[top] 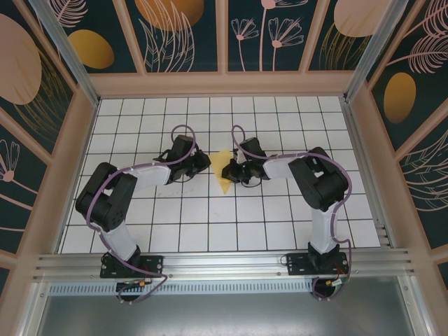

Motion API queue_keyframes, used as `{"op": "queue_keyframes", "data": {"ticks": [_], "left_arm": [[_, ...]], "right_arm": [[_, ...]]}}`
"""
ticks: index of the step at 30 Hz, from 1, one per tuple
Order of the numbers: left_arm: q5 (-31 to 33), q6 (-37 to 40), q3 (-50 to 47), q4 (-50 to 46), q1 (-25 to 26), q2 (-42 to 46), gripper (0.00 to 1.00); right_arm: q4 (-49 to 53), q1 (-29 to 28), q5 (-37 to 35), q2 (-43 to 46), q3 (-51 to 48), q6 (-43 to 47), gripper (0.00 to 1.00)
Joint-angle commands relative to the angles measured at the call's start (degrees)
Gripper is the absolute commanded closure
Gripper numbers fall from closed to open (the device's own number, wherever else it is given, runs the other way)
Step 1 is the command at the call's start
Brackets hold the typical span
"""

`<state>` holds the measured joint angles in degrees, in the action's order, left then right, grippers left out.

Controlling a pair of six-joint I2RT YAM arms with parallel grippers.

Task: Fold a paper plane with a square sheet of paper (pick it up from the middle)
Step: Third fold the triangle at the center of the table.

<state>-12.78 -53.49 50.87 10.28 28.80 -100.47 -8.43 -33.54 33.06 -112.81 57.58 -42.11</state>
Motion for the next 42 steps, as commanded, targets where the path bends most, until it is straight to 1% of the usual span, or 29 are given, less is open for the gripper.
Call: {"op": "queue_keyframes", "data": {"ticks": [1, 4, 6, 9, 22, 31, 36, 42], "left_arm": [[-2.02, -0.19, -0.46, 1.81, 0.82, -1.08, 0.87], [-3.23, 0.05, -0.35, 2.39, 1.77, -1.41, 0.91], [-4.2, -0.19, -0.4, 2.83, 2.55, -1.95, 0.93], [-5.32, -0.44, -0.25, 3.31, 3.65, -3.01, 1.0], [-4.55, -1.04, 0.66, 1.6, 5.13, -6.29, 1.0], [-1.37, 0.22, 1.97, -2.2, 5.45, -8.33, 1.0], [0.64, 1.42, 2.29, -4.71, 5.66, -9.23, 1.0], [2.81, 1.97, 1.01, -6.42, 6.1, -9.87, 1.0]], "right_arm": [[3.25, 0.37, -1.85, -1.2, -1.42, 0.8, 0.97], [3.91, 0.48, -2.01, -1.54, -1.12, 0.82, 1.0], [4.27, 0.49, -2.21, -1.78, -0.96, 0.8, 1.0], [4.41, 0.46, -2.21, -2.08, -0.89, 0.63, 1.0], [4.95, 0.49, -2.35, -2.52, -0.59, 0.25, 1.0], [4.75, 0.49, -1.67, -1.85, -0.51, 0.35, 1.0], [2.32, 0.91, 1.39, 0.51, -0.15, 0.96, 1.0], [-2.35, 1.71, 4.67, 7.06, -3.24, 2.33, 1.0]]}}
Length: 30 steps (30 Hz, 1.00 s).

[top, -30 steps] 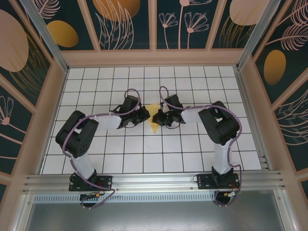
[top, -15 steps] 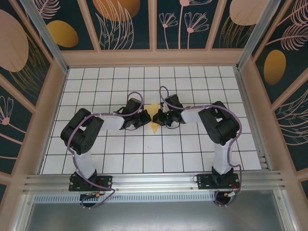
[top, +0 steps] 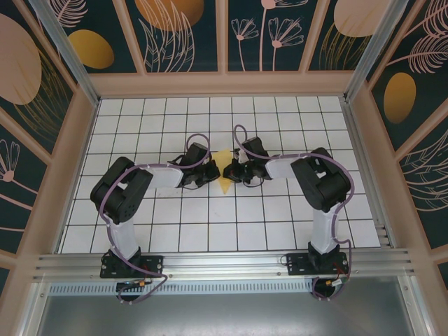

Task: Fold a paper plane with a square sheet of paper (pick it up from the middle)
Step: Third fold the triangle at the center of the table.

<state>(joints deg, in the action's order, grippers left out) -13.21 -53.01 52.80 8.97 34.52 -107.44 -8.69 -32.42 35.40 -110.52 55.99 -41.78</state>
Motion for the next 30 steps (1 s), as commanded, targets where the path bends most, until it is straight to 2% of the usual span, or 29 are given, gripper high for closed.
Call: {"op": "queue_keyframes", "data": {"ticks": [1, 9, 12, 20, 30], "left_arm": [[3.43, 1.51, -1.1, -5.15, 0.38, -3.02, 1.0], [4.05, 1.32, -1.55, -4.94, 0.65, -3.12, 1.0], [4.16, 1.44, -1.36, -5.06, 0.68, -3.13, 1.0], [4.29, 1.72, -0.92, -5.37, 0.66, -3.28, 1.0], [4.16, 2.6, 0.41, -6.15, 0.71, -3.26, 1.0]], "right_arm": [[-2.28, 0.69, 2.48, 5.99, -2.63, 2.35, 1.0], [-3.73, 0.78, 1.61, 10.88, -9.55, 1.25, 1.0], [-4.36, 2.77, 1.91, 9.25, -8.72, 0.97, 1.0], [-2.83, 3.24, 0.55, 3.52, -3.17, 2.34, 1.0], [0.65, 3.18, -3.76, 1.46, -1.97, 2.4, 1.0]]}}
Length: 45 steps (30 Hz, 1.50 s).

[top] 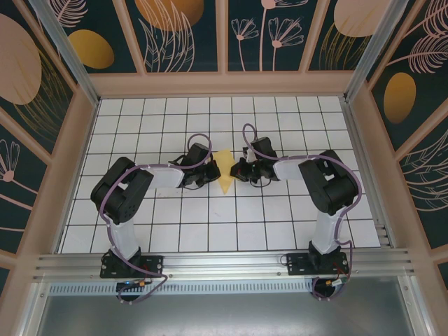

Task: Fold a paper plane with a square sheet of paper (pick it up from the middle)
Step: Third fold the triangle at the center of the table.

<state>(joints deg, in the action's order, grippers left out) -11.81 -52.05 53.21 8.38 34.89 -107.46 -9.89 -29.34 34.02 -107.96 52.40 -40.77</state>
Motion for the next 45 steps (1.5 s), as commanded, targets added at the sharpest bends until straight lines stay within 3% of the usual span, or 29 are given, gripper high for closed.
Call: {"op": "queue_keyframes", "data": {"ticks": [1, 13, 19, 28, 40, 45], "left_arm": [[2.76, 1.77, 0.24, -5.64, 0.26, -3.32, 1.0], [3.68, 3.11, 2.23, -6.95, 0.3, -3.55, 1.0], [2.25, 4.41, 5.39, -5.88, 0.31, 0.28, 0.99], [-2.22, 3.06, 3.02, -0.85, 1.73, 3.93, 0.86], [-1.95, 1.63, 0.73, -1.57, 2.72, 0.03, 0.94], [1.53, 2.26, 1.24, -4.97, 2.72, -0.68, 0.97]], "right_arm": [[2.16, 0.16, -2.81, -1.2, 1.57, 1.12, 1.0], [2.3, 0.71, -4.37, -2.65, 0.37, -3.37, 1.0], [4.6, 0.68, -5.71, -3.25, 0.56, -4.53, 1.0], [7.28, 0.62, -6.95, -4.3, 1.73, -4.02, 1.0], [6.81, 0.65, -5.79, -4.47, 2.1, -4.13, 1.0], [4.23, 0.84, -3.72, -3.59, 2.18, -3.16, 1.0]]}}
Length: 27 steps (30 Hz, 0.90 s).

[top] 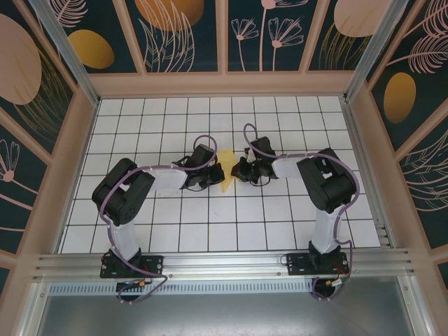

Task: Fold a paper plane with a square sheet of paper (pick it up from the middle)
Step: Third fold the triangle at the center of the table.

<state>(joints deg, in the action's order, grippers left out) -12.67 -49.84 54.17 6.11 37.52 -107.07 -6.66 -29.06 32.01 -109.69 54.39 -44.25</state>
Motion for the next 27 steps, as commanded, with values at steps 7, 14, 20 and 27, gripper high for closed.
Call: {"op": "queue_keyframes", "data": {"ticks": [7, 14, 20, 27], "left_arm": [[4.81, 0.27, -0.47, -4.44, 0.09, -1.78, 1.0], [6.06, -0.5, -1.25, -4.35, 0.1, -2.16, 1.0], [7.39, -1.31, -2.36, -3.98, 0.1, -2.16, 1.0], [7.52, -2.36, -4.13, -2.68, 0.1, -2.19, 1.0]], "right_arm": [[-2.26, 0.93, 2.22, 3.0, 0.99, 4.28, 1.0], [-2.66, -0.11, 4.2, 9.89, -4.66, 4.39, 0.98], [-4.58, -1.97, 4.93, 12.0, -9.12, 1.78, 1.0], [-7.24, -4.69, 6.43, 9.14, -8.98, 0.71, 1.0]]}}
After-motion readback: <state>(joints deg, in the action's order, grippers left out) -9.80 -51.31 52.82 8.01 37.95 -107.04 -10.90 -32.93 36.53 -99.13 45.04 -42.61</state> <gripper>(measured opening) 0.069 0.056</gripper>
